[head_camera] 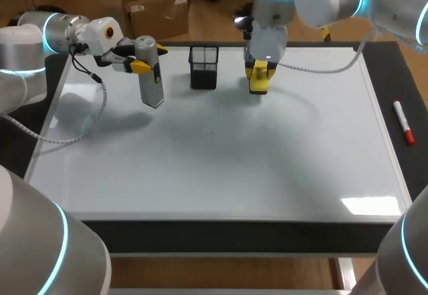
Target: Pick up the inspection probe, press it on each red-marked spot on the whiteboard one by one, put down the probe, pick up the eraser, and wipe off all the red marks.
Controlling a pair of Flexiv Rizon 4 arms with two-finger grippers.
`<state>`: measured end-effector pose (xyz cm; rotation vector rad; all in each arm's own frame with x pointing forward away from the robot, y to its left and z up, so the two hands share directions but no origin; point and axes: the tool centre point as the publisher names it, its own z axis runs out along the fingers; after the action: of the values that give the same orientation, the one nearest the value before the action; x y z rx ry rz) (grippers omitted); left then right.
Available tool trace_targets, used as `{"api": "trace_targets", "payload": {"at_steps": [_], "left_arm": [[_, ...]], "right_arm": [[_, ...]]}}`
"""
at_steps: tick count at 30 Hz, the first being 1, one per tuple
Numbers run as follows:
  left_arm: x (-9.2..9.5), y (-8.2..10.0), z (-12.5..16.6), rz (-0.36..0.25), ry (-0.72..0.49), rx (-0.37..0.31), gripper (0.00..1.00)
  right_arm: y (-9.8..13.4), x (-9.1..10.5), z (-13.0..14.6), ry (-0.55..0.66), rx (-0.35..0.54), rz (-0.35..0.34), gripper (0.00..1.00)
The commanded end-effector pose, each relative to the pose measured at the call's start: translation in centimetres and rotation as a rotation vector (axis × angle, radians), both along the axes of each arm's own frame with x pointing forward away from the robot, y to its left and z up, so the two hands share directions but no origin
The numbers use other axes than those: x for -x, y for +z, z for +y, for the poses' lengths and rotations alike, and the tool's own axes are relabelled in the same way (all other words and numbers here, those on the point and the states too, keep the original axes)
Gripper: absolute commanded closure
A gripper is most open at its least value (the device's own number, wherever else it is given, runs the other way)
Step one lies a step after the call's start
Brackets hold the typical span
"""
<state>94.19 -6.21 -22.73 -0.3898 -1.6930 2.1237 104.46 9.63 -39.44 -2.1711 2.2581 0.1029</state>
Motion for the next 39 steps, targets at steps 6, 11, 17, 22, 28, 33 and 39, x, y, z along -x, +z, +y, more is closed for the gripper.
{"api": "trace_targets", "payload": {"at_steps": [6,11,17,22,28,33,39], "left_arm": [[-0.1,0.2,0.0,0.0,-0.003,-0.002,1.0],[-0.1,0.2,0.0,0.0,-0.003,-0.002,1.0],[-0.1,0.2,0.0,0.0,-0.003,-0.002,1.0],[-0.1,0.2,0.0,0.0,-0.003,-0.002,1.0],[-0.1,0.2,0.0,0.0,-0.003,-0.002,1.0],[-0.1,0.2,0.0,0.0,-0.003,-0.002,1.0],[-0.1,0.2,0.0,0.0,-0.003,-0.002,1.0]], "right_arm": [[-1.1,-1.0,0.2,0.008,0.011,0.006,1.0],[-1.4,-1.2,0.3,0.008,0.017,0.005,1.0],[-1.9,-1.3,0.5,0.01,0.024,0.01,1.0],[-2.2,-1.3,0.6,0.008,0.031,0.014,1.0],[-2.0,-1.6,0.5,-0.007,0.052,0.001,0.0],[-1.1,-1.4,-0.1,-0.033,0.052,-0.029,0.0],[-0.2,-0.6,-1.4,-0.101,0.028,-0.046,0.0]]}}
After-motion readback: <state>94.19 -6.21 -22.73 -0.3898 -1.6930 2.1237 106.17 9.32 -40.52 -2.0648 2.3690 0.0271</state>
